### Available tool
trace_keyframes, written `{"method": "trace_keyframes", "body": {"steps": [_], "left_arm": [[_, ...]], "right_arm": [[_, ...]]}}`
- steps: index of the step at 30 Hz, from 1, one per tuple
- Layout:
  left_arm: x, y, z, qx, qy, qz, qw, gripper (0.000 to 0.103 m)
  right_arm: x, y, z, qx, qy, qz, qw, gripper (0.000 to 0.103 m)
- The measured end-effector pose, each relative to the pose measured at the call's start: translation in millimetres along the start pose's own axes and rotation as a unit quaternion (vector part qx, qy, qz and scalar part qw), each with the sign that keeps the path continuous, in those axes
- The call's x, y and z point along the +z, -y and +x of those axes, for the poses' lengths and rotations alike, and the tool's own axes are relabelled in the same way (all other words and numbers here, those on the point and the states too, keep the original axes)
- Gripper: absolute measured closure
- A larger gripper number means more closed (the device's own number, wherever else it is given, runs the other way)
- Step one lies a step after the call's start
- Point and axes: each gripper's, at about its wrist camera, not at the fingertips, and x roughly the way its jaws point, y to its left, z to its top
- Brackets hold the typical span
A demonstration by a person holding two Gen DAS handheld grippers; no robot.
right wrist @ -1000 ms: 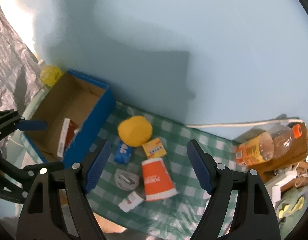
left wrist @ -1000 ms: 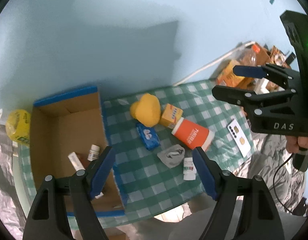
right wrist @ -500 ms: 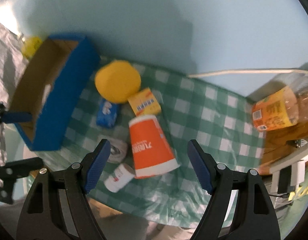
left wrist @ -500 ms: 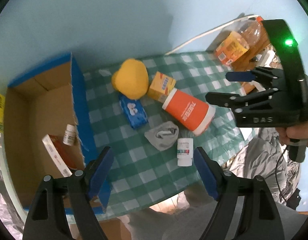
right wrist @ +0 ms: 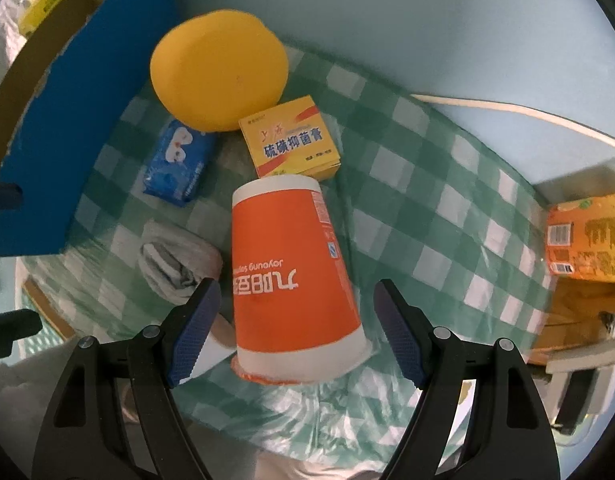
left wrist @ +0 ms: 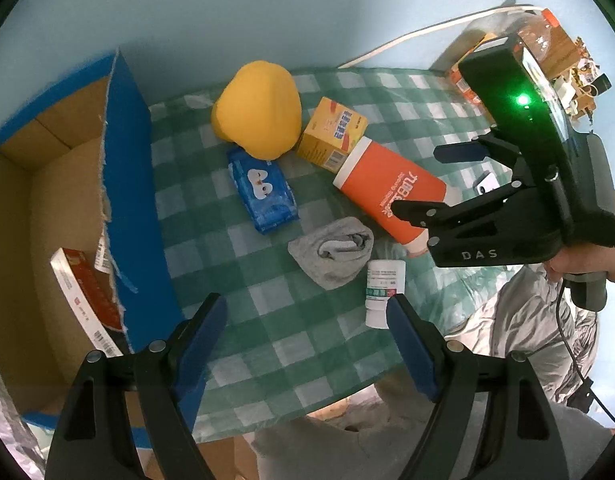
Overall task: Organize objects
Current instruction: 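Grasp the grey sock with the left tool while the right tool grasps the orange cup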
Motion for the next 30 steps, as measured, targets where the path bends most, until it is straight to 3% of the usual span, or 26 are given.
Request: {"method": "trace_keyframes", "body": {"steps": [15,21,30], "left_arm": [[6.2,12.9,48.3,0.008,-0.034,0.032,0.9989,0.018],[16.5,18.3,66.6,0.014,-0.036,0.043,0.9984,0.013],[27.0,32.9,93.9,0.015,-0.066,0.062,0.9958,0.013]], "right_arm": [[-5.4,3.6,48.3,0.008,-0.037,-0.046,0.998,0.024],[-20.3,32.6,41.2,0.034,-0.022,0.012,0.999,0.025],[-57.6,66.3,27.3,0.03,-0.009,0.076,0.997,0.025]]}}
